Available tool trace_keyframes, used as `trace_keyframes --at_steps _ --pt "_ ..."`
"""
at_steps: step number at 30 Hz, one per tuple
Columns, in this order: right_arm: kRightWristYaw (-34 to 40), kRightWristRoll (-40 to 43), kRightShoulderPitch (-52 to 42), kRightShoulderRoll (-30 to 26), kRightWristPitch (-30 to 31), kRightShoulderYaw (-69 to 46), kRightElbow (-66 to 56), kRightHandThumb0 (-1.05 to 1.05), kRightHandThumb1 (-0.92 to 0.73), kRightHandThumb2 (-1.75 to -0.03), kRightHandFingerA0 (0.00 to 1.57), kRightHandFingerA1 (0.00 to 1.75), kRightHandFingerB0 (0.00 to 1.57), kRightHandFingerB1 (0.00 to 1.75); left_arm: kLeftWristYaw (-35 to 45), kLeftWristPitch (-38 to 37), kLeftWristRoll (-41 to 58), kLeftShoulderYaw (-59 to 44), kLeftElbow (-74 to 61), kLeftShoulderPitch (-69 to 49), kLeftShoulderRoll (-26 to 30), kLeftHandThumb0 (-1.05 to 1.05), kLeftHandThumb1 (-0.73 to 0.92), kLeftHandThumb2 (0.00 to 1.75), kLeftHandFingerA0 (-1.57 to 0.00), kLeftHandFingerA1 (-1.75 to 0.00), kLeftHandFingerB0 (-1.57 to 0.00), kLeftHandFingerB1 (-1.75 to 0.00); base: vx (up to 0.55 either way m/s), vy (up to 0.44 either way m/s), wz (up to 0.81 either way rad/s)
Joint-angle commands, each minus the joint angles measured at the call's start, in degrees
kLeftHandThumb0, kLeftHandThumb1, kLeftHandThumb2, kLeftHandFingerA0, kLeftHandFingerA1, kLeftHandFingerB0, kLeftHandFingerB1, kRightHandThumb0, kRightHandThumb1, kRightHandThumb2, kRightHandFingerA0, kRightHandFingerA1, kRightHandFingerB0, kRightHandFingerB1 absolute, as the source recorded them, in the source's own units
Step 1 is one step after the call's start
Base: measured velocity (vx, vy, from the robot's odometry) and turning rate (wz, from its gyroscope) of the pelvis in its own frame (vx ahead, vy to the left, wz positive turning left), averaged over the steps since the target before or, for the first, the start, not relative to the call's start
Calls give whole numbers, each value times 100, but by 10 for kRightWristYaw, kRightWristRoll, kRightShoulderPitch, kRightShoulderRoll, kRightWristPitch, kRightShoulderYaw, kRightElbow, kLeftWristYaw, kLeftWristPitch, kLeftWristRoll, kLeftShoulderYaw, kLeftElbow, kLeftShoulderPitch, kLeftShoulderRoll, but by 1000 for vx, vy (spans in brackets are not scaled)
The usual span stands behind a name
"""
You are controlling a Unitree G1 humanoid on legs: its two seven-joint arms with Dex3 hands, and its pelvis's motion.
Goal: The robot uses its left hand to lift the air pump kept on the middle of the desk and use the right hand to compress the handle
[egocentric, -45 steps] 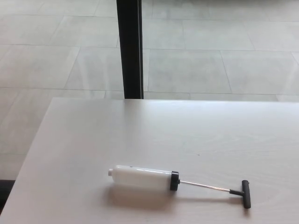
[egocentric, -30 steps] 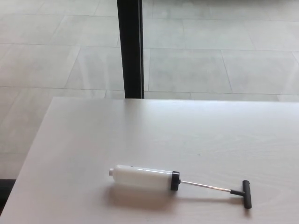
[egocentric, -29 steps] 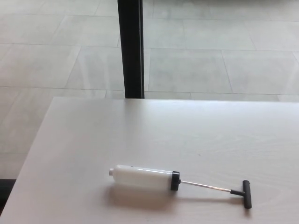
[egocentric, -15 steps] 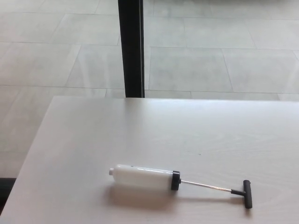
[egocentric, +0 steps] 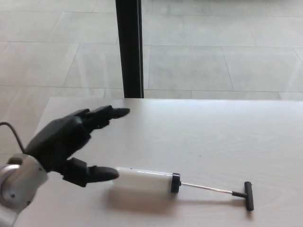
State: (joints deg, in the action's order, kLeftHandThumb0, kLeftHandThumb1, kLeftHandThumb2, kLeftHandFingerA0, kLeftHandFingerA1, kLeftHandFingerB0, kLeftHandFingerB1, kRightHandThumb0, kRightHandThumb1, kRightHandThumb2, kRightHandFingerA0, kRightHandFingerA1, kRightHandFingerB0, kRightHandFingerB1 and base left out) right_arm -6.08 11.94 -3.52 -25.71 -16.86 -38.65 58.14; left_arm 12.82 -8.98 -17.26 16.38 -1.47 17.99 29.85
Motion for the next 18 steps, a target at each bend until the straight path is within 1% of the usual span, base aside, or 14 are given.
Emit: trace_keyframes --at_steps 1,2,3,4,6,7,9,10,11,14,15,16,17,18 --pt "-10 27 3 -17 -24 -6 -8 -76 -92 -68 27 49 15 28 -8 -33 -68 35 -5 12 -18 -69 54 57 -15 -51 -19 -35 0 0 0" --pt "-7 26 4 -18 -18 -3 -15 -77 -74 -105 24 56 10 42 -11 -40 -69 35 3 19 -21 -68 53 57 -15 -51 -18 -36 0 0 0" --pt "-8 22 7 -21 -22 0 -7 -77 -74 -104 21 54 12 43 -9 -38 -70 36 1 21 -23 -69 54 57 -16 -51 -18 -35 0 0 0" --pt "-8 24 9 -22 -21 1 -2 -76 -92 -68 27 44 16 28 -9 -37 -73 36 1 22 -25 -69 54 57 -16 -51 -19 -35 0 0 0" --pt "-6 24 12 -23 -22 3 2 -79 -92 -68 28 48 17 28 -8 -40 -77 35 4 26 -28 -68 55 57 -17 -51 -20 -36 0 0 0" --pt "-4 23 13 -23 -24 5 5 -80 -72 -106 24 56 10 41 -10 -45 -82 36 8 30 -30 -69 54 57 -17 -53 -19 -37 0 0 0" --pt "-3 24 13 -22 -25 6 6 -80 -72 -106 24 56 10 41 -10 -50 -87 36 12 32 -32 -69 54 57 -17 -53 -19 -37 0 0 0" --pt "6 19 13 -22 -26 10 6 -78 -92 -68 31 46 19 28 -8 -50 -94 39 12 35 -32 -69 55 57 -18 -55 -19 -37 0 0 0" --pt "6 19 17 -25 -26 12 10 -78 -92 -68 32 47 19 28 -4 -47 -97 39 13 37 -32 -69 55 57 -18 -54 -20 -37 0 0 0" --pt "-8 33 18 -22 -28 8 3 -77 -91 -68 25 40 18 28 5 -33 -121 47 15 50 -29 -72 57 57 -18 -52 -19 -35 0 0 0" --pt "-4 32 13 -20 -23 10 -9 -78 -91 -68 24 38 18 28 6 -20 -144 56 16 57 -30 -75 45 83 -14 -54 -13 -44 0 0 0" --pt "-3 32 15 -20 -22 12 -10 -78 -91 -68 24 38 18 28 5 -21 -144 55 18 60 -29 -75 45 83 -14 -54 -13 -44 0 0 0" --pt "-1 29 15 -21 -29 14 -9 -78 -74 -106 21 54 13 42 7 -12 -150 59 20 62 -33 -74 45 82 -13 -54 -12 -43 0 0 0" --pt "0 26 18 -20 -30 18 -4 -77 -74 -106 23 54 11 42 -2 -6 -165 66 35 70 -41 -74 57 58 -17 -51 -18 -33 0 0 0"
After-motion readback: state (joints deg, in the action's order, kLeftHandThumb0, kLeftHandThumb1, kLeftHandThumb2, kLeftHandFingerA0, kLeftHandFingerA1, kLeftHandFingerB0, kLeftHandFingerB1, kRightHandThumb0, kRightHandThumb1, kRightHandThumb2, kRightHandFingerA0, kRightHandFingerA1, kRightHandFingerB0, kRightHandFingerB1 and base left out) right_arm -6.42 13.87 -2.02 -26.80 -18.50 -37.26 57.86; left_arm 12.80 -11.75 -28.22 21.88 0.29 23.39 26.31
